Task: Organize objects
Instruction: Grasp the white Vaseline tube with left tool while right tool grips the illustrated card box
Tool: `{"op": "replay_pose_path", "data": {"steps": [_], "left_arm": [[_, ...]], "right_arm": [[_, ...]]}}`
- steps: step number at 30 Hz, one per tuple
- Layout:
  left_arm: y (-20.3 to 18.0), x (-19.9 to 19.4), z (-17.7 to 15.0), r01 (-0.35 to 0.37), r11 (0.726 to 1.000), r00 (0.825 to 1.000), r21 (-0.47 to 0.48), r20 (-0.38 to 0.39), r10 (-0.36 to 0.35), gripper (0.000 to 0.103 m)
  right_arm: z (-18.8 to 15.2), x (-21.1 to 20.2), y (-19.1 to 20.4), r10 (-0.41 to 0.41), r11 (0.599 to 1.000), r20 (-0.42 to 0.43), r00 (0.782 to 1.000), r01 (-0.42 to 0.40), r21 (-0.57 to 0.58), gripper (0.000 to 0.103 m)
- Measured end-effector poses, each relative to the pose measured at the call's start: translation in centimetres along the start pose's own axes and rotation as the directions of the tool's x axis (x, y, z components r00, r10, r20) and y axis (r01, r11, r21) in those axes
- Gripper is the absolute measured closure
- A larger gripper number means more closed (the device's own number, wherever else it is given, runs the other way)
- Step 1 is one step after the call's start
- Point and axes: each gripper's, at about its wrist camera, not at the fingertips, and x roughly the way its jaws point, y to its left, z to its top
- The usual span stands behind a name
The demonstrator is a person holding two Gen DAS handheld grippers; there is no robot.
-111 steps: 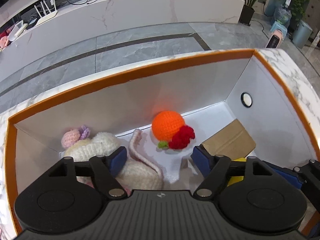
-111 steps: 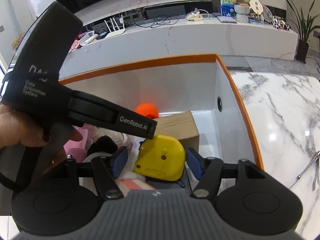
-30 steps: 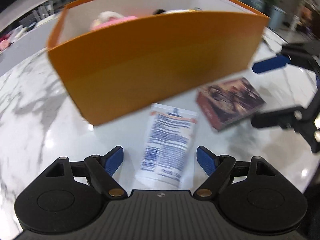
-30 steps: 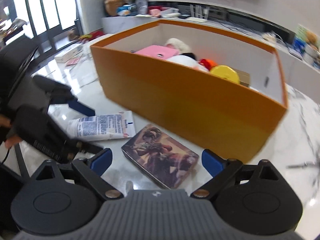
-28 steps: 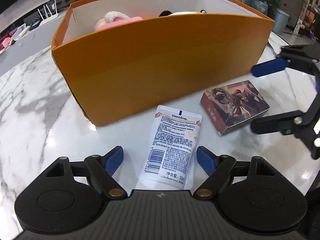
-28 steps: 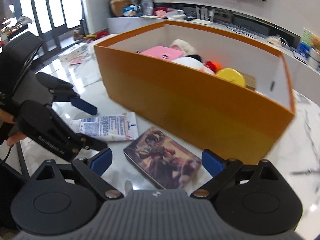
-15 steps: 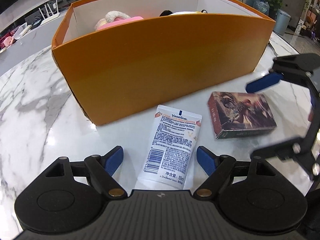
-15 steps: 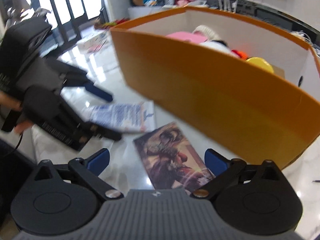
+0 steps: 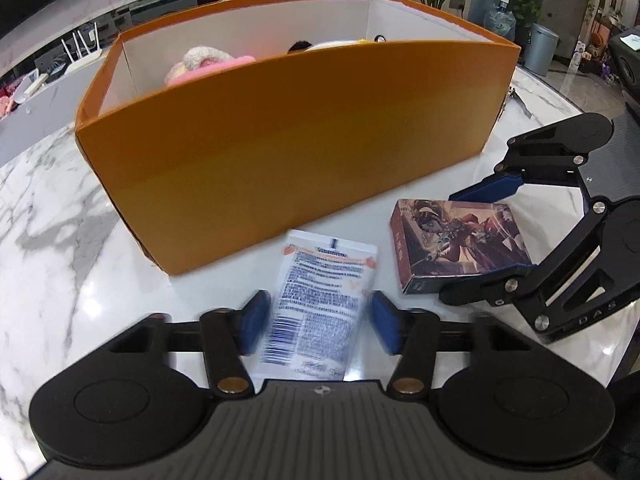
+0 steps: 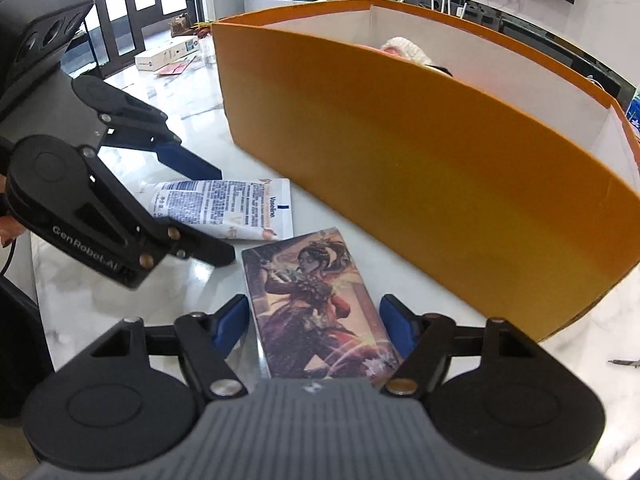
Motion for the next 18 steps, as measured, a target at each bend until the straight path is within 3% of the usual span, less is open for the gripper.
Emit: {"op": "replay_pose_path", "data": {"steps": [3,18], "left_arm": [[0.2,0.2,0.1,0.003,1.0,1.0,-0.004,-0.001,-0.003,0.045],[0.6,-2.8,1.2,-0.013,0.999,0.999,-0.046,0.047,0.015,0.045]], "right_arm": [[0.1,-0.3,-0.2,-0.015,0.999,-0.003,1.0,0.015,0.032,0.04],[-0.6,-1.8,-0.7,-0.031,0.983,0.04,0.999,0.023,0.181,0.041]]}}
